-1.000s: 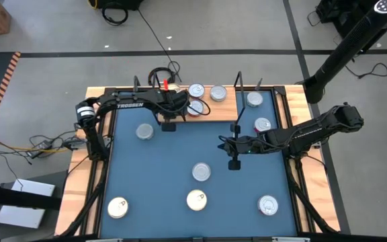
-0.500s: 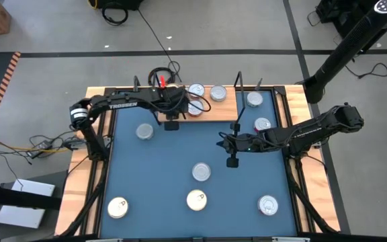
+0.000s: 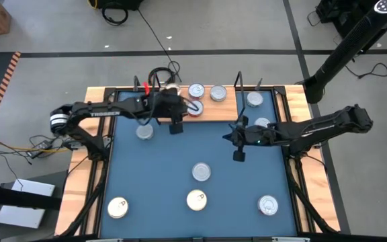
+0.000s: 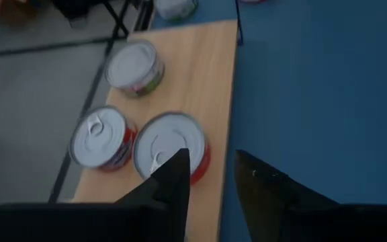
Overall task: Stack canned seafood by type on shelf
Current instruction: Put the top right white tuna can on the shelf
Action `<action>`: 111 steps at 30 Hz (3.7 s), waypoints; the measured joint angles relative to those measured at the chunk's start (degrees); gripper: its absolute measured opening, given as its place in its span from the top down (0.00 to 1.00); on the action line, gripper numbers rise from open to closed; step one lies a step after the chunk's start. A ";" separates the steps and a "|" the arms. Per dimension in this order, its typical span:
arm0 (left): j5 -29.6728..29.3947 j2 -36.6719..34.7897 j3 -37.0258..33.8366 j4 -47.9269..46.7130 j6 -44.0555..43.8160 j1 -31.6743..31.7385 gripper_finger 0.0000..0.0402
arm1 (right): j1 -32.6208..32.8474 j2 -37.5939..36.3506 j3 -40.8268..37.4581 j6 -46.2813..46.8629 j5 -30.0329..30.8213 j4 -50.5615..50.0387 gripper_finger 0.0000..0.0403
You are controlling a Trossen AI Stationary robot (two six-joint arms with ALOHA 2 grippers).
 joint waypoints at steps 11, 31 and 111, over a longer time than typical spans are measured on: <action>-5.99 -4.16 -10.56 10.33 -2.05 -6.34 0.70 | -7.78 -4.89 -0.02 9.08 6.83 -13.55 0.98; -6.44 -9.00 -20.48 21.16 -6.10 -9.66 0.70 | -18.19 -11.87 -0.07 14.85 8.75 -32.83 0.93; -2.94 -8.91 -32.79 40.66 -10.12 -11.07 0.97 | -55.33 4.17 -13.98 9.11 -3.89 -2.50 0.98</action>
